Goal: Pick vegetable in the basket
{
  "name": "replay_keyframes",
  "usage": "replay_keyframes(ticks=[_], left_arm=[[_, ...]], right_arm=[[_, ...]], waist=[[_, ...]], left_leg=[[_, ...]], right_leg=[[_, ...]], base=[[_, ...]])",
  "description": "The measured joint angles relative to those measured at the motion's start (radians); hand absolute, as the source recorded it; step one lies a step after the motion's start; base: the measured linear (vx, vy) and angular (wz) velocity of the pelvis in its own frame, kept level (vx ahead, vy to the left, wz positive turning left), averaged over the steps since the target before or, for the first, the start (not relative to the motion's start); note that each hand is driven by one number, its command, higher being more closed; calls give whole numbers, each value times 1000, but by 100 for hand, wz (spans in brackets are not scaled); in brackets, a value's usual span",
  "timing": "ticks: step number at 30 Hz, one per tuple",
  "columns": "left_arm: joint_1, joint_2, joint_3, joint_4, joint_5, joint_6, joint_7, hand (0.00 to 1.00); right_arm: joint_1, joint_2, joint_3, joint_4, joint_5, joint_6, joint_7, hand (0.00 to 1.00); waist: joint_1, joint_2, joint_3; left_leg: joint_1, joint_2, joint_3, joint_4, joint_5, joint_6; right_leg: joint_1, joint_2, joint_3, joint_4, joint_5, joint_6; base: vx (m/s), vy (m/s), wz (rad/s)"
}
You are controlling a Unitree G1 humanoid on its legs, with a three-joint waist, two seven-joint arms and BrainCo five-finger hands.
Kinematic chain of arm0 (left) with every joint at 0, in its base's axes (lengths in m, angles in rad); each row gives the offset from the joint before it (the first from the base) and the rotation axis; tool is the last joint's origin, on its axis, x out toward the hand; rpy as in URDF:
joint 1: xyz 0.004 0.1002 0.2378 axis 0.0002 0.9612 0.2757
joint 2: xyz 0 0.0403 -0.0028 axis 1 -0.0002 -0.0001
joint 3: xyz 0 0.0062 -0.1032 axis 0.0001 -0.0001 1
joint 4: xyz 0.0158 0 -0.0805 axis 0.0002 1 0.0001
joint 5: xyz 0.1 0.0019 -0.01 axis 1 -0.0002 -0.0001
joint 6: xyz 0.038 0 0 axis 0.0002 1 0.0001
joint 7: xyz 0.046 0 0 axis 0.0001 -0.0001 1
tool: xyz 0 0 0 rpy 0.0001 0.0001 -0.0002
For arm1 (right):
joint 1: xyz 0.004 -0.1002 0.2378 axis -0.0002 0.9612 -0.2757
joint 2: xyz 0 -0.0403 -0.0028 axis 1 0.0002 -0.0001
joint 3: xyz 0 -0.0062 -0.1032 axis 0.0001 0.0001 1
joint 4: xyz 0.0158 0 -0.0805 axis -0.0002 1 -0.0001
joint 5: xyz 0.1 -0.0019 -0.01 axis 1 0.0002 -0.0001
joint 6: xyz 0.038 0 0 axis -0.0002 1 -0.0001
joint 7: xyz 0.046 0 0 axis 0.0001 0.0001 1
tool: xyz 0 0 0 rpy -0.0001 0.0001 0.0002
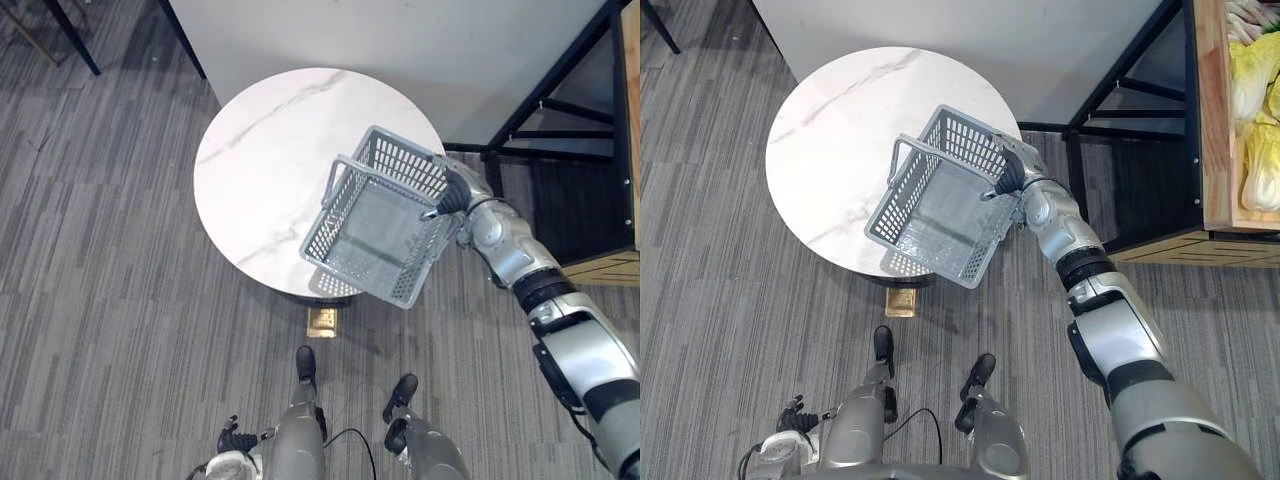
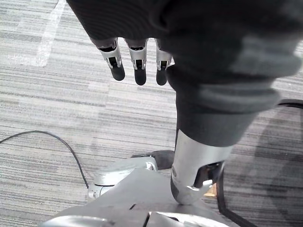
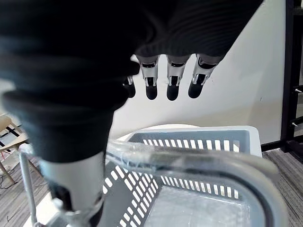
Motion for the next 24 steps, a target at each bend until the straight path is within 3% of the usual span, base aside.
replay_keyframes(ticks=[7, 8, 24], left_arm=[[-8, 0, -11, -2, -1, -1, 2, 0], [-9, 0, -18, -2, -1, -2, 2, 0], [-18, -1, -57, -4, 0, -3, 26, 0]], right_arm=[[0, 22, -56, 68, -1, 4, -5, 0], [0, 22, -69, 77, 0, 10, -13, 100], [-45, 70, -136, 205, -2, 23, -40, 100]], waist=[[16, 1, 1], [17, 1, 1], [45, 14, 27]], left_leg=[[-10, 1, -11, 0, 3, 0], [-16, 1, -17, 0, 5, 1], [-18, -9, -27, 0, 6, 2]], right_leg=[[-4, -1, -9, 1, -1, -1], [-6, -1, -16, 1, -1, -1], [-3, -10, -25, 5, -1, 0]], base=[[6, 0, 3], [26, 1, 13], [17, 4, 2]])
